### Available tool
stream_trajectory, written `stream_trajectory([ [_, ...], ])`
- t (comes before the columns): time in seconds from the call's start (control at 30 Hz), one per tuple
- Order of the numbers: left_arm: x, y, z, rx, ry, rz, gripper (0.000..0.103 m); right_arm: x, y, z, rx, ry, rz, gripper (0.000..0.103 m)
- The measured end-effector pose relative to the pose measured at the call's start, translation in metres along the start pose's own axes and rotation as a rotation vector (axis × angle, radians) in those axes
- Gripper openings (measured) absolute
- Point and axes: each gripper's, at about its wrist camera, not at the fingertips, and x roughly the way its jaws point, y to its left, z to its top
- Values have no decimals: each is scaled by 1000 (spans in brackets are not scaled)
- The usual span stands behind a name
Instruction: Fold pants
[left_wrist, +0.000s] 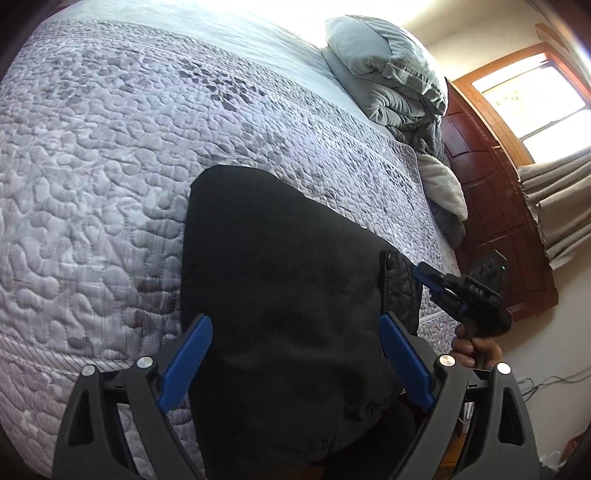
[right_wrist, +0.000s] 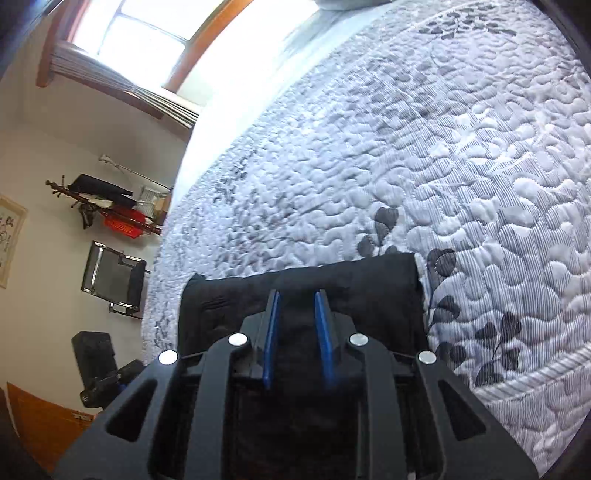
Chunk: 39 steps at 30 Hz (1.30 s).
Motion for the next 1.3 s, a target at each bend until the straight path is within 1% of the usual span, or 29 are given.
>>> stream_trajectory([
  [0.03, 6, -1, 2, 4, 12, 11, 92, 8, -9, 4, 14, 17, -15, 8],
  [0.07, 11, 0, 3, -2, 18, 27, 92, 18, -18, 1, 37, 38, -31, 2],
  [0.1, 14, 2, 5, -12, 20, 30, 92, 26, -26, 3, 51, 56, -40, 0],
  [0.13, 15, 4, 5, -21, 20, 29, 92, 30, -32, -1, 59, 63, -29, 0],
  [0.2, 13, 7, 6, -34, 18, 26, 92, 21, -34, -8, 75, 61, 0, 0],
  [0.27, 7, 12, 7, -40, 13, 19, 92, 3, -29, -12, 67, 28, 45, 21],
  [0.33, -2, 18, 7, -45, 2, 24, 92, -21, -22, -21, 57, -10, 73, 53],
  [0.37, -6, 24, 6, -54, -1, 24, 92, -34, -22, -28, 57, -29, 64, 62],
  [0.4, -9, 29, 6, -65, 2, 21, 92, -46, -23, -34, 61, -44, 53, 85],
  [0.43, -11, 36, 5, -75, 10, 21, 92, -56, -27, -40, 71, -50, 42, 95],
  [0.47, -13, 42, 5, -81, 17, 22, 92, -65, -30, -45, 85, -47, 43, 95],
  [0.53, -18, 53, 4, -91, 33, 12, 92, -72, -45, -56, 129, 9, 47, 96],
  [0.63, -18, 73, 5, -152, 93, -60, 94, -64, -72, -73, 227, 140, 19, 96],
  [0.7, -18, 85, 7, -195, 119, -94, 94, -61, -82, -83, 253, 181, 46, 96],
  [0.77, -19, 93, 8, -216, 128, -112, 94, -63, -86, -88, 268, 180, 82, 96],
  [0.87, -16, 103, 10, -257, 144, -161, 94, -61, -87, -92, 292, 171, 170, 96],
  [0.9, -13, 105, 11, -267, 151, -177, 94, -59, -88, -92, 297, 172, 187, 97],
  [1.03, 11, 103, 11, -286, 214, -229, 95, -40, -83, -91, 306, 202, 210, 97],
  [1.2, 45, 91, 9, -259, 288, -234, 95, -23, -73, -92, 296, 229, 226, 97],
  [1.3, 62, 85, 9, -272, 314, -271, 95, -13, -66, -91, 282, 246, 237, 98],
])
